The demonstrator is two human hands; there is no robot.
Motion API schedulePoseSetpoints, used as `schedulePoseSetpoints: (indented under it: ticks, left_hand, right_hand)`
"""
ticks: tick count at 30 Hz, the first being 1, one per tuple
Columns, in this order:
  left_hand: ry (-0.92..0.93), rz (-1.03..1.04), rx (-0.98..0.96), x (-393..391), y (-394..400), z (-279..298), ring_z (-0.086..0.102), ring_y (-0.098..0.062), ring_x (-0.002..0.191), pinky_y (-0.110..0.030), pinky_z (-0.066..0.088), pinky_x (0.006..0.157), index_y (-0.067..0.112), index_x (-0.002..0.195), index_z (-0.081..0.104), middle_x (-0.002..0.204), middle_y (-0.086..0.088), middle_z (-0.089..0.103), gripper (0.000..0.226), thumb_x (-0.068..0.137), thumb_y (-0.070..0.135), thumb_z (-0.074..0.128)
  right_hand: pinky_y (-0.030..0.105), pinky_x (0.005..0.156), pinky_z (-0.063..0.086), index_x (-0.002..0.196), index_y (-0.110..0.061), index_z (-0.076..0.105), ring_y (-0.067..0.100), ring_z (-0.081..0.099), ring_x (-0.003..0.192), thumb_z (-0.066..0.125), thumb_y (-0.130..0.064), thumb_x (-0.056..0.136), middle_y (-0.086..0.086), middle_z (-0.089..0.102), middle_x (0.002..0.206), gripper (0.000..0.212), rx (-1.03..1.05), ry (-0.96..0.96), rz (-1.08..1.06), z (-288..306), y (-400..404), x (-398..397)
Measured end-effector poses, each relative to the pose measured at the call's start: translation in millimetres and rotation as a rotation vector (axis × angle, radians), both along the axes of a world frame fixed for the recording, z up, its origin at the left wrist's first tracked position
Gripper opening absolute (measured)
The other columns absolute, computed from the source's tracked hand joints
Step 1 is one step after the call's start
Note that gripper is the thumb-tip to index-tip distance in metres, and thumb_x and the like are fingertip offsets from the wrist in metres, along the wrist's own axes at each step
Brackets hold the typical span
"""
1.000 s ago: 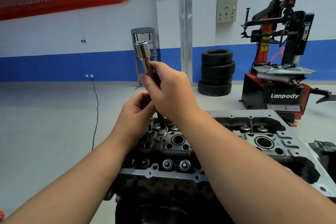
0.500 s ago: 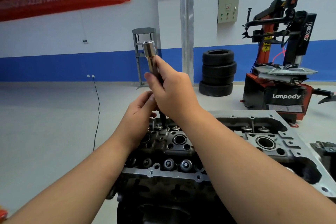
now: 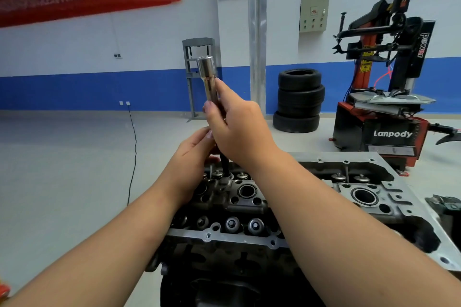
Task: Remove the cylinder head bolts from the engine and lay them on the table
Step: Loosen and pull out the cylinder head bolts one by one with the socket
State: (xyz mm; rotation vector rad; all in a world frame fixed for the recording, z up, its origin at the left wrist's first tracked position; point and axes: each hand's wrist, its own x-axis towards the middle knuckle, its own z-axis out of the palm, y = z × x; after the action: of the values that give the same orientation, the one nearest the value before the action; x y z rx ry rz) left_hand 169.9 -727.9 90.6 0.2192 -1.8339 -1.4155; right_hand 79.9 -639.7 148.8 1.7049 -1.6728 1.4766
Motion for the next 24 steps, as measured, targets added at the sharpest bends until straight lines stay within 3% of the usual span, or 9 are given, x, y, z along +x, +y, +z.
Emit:
schedulePoseSetpoints:
  ticks: [3, 6, 8, 11, 14, 16, 19, 22, 24]
  left_hand:
    - [0.013, 0.017, -0.050, 0.3, -0.6, 0.4, 0.069, -0.014, 0.088, -0.048, 0.051, 0.090, 0.031, 0.106, 0.076, 0.093, 0.004, 0.076, 0.021, 0.102, 0.039, 0.056]
    - [0.052, 0.055, -0.062, -1.2, -1.2, -0.1, 0.066, -0.008, 0.079, -0.028, 0.054, 0.074, 0.019, 0.107, 0.070, 0.087, 0.005, 0.075, 0.023, 0.095, 0.038, 0.065]
    - [0.051, 0.061, -0.047, -1.8, -0.7, -1.0, 0.068, -0.008, 0.079, -0.028, 0.054, 0.075, 0.022, 0.106, 0.071, 0.088, 0.007, 0.076, 0.020, 0.097, 0.039, 0.064]
    - [0.011, 0.019, -0.014, -2.0, 0.2, -1.0, 0.072, -0.016, 0.095, -0.052, 0.051, 0.095, 0.032, 0.115, 0.074, 0.103, 0.001, 0.078, 0.029, 0.102, 0.044, 0.051]
    - [0.009, 0.008, -0.023, -0.4, -0.4, -0.6, 0.072, -0.019, 0.097, -0.060, 0.049, 0.101, 0.030, 0.113, 0.075, 0.103, -0.001, 0.078, 0.027, 0.102, 0.043, 0.054]
    - [0.031, 0.038, -0.045, 0.0, -1.1, -0.8, 0.071, -0.020, 0.097, -0.054, 0.054, 0.095, 0.023, 0.113, 0.073, 0.103, -0.002, 0.078, 0.026, 0.098, 0.041, 0.063]
    - [0.062, 0.065, -0.058, -0.2, -0.6, -0.3, 0.071, -0.007, 0.088, -0.025, 0.055, 0.077, 0.017, 0.114, 0.069, 0.096, 0.007, 0.078, 0.024, 0.096, 0.032, 0.068]
    - [0.020, 0.056, -0.038, -0.1, 3.1, 1.0, 0.070, -0.009, 0.087, -0.034, 0.053, 0.082, 0.023, 0.113, 0.072, 0.094, 0.007, 0.077, 0.029, 0.099, 0.043, 0.055]
    - [-0.006, 0.005, -0.019, 0.9, 3.7, 1.0, 0.071, -0.013, 0.095, -0.046, 0.052, 0.093, 0.034, 0.114, 0.075, 0.101, 0.005, 0.077, 0.032, 0.103, 0.043, 0.046]
  right_hand:
    - [0.044, 0.070, 0.050, 0.143, -0.009, 0.047, 0.028, 0.060, 0.075, 0.053, -0.025, 0.102, 0.001, 0.063, 0.081, 0.044, -0.040, 0.027, -0.008, -1.2, 2.1, 1.9]
    - [0.040, 0.069, 0.048, 0.109, -0.007, 0.065, 0.019, 0.053, 0.072, 0.065, -0.026, 0.096, -0.006, 0.054, 0.075, 0.023, -0.163, 0.006, -0.001, -0.8, 2.0, 1.2]
    - [0.040, 0.063, 0.044, 0.095, -0.005, 0.064, 0.017, 0.045, 0.064, 0.065, -0.021, 0.097, -0.011, 0.045, 0.065, 0.016, -0.173, -0.002, -0.010, -0.8, 0.2, -0.9]
    - [0.037, 0.061, 0.043, 0.121, -0.006, 0.060, 0.020, 0.051, 0.061, 0.055, -0.021, 0.102, -0.008, 0.053, 0.064, 0.025, -0.083, -0.020, 0.004, -0.7, -0.9, -2.7]
    - [0.038, 0.064, 0.046, 0.150, -0.014, 0.041, 0.027, 0.057, 0.067, 0.048, -0.023, 0.104, 0.001, 0.060, 0.072, 0.047, -0.023, -0.039, 0.022, -0.3, 0.3, -1.5]
    - [0.042, 0.066, 0.049, 0.147, -0.015, 0.043, 0.026, 0.058, 0.070, 0.051, -0.024, 0.103, 0.000, 0.061, 0.076, 0.045, -0.019, -0.015, 0.044, -1.0, 1.4, 1.4]
    - [0.040, 0.071, 0.050, 0.127, -0.010, 0.059, 0.020, 0.058, 0.076, 0.066, -0.026, 0.095, -0.004, 0.061, 0.081, 0.036, -0.077, 0.056, 0.024, -2.6, 3.5, 3.7]
    - [0.037, 0.064, 0.044, 0.106, -0.010, 0.063, 0.020, 0.050, 0.065, 0.064, -0.021, 0.097, -0.006, 0.053, 0.068, 0.014, -0.066, 0.024, 0.013, -1.5, 1.5, -0.4]
    - [0.038, 0.064, 0.045, 0.124, -0.011, 0.059, 0.023, 0.054, 0.066, 0.057, -0.022, 0.101, -0.002, 0.057, 0.069, 0.026, 0.023, 0.010, 0.035, 0.4, 1.0, -0.9]
